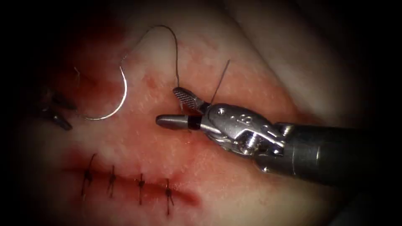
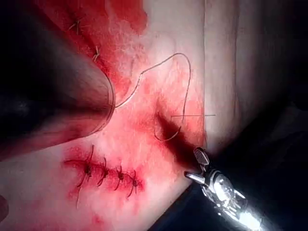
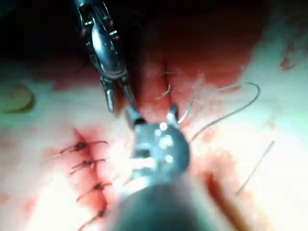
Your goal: Wound Closure
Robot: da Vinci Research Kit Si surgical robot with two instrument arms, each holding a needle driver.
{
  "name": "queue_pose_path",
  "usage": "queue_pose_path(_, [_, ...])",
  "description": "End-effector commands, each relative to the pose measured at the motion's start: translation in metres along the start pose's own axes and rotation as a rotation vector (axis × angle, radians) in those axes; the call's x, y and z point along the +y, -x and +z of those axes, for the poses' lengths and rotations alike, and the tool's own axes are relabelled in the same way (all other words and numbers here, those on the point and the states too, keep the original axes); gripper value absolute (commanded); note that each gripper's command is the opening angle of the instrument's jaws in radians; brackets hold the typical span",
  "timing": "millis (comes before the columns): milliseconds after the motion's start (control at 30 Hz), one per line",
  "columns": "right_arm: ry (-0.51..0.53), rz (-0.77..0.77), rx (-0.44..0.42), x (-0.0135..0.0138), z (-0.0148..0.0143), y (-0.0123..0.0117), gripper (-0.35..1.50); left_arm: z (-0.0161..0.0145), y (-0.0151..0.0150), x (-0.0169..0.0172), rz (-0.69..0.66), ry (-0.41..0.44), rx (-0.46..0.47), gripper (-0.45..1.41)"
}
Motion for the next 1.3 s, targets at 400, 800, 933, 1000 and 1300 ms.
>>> queue_pose_path(400, [0.000,-0.007,-0.009,-0.0001,0.0005,0.0006,1.23,0.0002,-0.0068,-0.0029,-0.161,0.039,0.369,0.78])
queue_pose_path(800, [0.007,-0.020,-0.022,-0.0002,0.0005,0.0007,1.23,0.0029,-0.0108,-0.0097,-0.356,-0.130,0.374,0.76])
queue_pose_path(933, [0.007,-0.026,-0.022,-0.0002,0.0005,0.0007,1.23,0.0049,-0.0111,-0.0098,-0.351,-0.139,0.336,0.75])
queue_pose_path(1000, [0.007,-0.026,-0.025,-0.0002,0.0005,0.0007,1.23,0.0059,-0.0112,-0.0095,-0.352,-0.122,0.324,0.75])
queue_pose_path(1300, [0.007,-0.032,-0.024,-0.0002,0.0004,0.0007,1.23,0.0081,-0.0116,-0.0091,-0.348,-0.089,0.290,0.78])
